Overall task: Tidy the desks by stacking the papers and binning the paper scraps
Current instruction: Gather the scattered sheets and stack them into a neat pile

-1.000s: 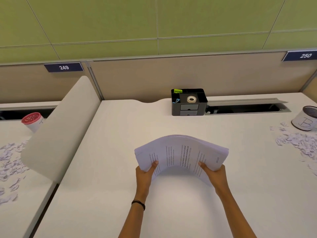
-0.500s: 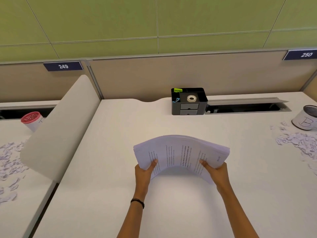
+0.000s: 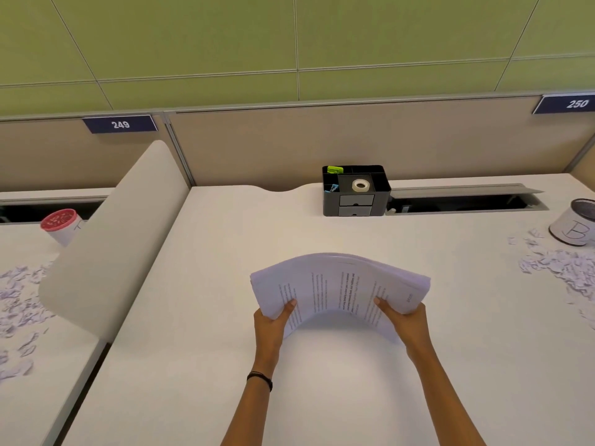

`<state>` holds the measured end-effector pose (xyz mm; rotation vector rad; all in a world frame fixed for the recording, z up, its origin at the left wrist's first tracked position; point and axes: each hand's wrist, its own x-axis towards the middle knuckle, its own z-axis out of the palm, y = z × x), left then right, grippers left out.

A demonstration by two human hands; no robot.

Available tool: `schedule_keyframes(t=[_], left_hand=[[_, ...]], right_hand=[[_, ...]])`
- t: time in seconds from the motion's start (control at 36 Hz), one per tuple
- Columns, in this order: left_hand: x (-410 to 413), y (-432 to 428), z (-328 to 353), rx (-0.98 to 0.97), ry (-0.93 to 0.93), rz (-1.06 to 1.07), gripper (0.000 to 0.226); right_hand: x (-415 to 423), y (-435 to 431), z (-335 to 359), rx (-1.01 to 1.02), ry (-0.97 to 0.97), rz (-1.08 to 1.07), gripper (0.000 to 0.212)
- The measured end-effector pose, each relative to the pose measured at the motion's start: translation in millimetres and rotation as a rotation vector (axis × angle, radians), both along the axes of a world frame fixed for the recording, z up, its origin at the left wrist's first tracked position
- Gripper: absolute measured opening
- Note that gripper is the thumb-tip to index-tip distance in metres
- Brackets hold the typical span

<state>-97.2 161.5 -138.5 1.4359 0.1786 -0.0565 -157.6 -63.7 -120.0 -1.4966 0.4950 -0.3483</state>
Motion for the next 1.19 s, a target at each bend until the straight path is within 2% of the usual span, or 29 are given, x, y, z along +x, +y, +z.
schedule_keyframes(t=[0.17, 0.25, 0.36, 0.61, 0.69, 0.86, 0.92, 0.97, 1.08, 1.19], left_hand=[[6.4, 3.6, 0.8, 0.048, 0.023, -0.031, 0.026], [16.6, 11.4, 6.4, 0.104, 0.039, -0.112, 0.025], [25.5, 25.9, 11.9, 0.16, 0.107, -0.245, 0.026], [29.0, 48.2, 0.2, 0.235, 0.304, -0.453, 0.04], [29.1, 52.4, -2.2, 0.247, 0.357, -0.508, 0.054], [21.6, 63.2, -2.1, 0.023, 0.481, -0.566, 0.066], [16.8, 65.8, -3.0, -0.146, 0.51, -0.529, 0.05], [9.7, 67.3, -4.2, -0.332, 0.522, -0.432, 0.033], [3.2, 70.1, -15.2, -0.55, 0.561, -0.21, 0.044], [2.4, 64.8, -20.2, -0.676, 0.529, -0.228, 0.054]], right_hand=[[2.5, -3.6, -0.9, -0.042, 0.043, 0.017, 0.028], [3.4, -10.9, 1.7, -0.08, 0.086, 0.064, 0.021], [1.9, -21.4, 5.8, -0.096, 0.179, 0.184, 0.023], [-5.8, -25.2, 1.7, 0.043, 0.344, 0.292, 0.03], [-7.1, -24.9, 1.0, 0.099, 0.367, 0.301, 0.032], [-9.0, -27.1, -2.7, 0.211, 0.406, 0.273, 0.037], [-9.4, -27.8, -5.5, 0.237, 0.416, 0.257, 0.045], [-9.7, -27.1, -7.6, 0.263, 0.421, 0.23, 0.04], [-9.0, -25.1, -13.9, 0.311, 0.425, 0.164, 0.034], [-8.9, -18.7, -19.1, 0.354, 0.433, 0.092, 0.035]])
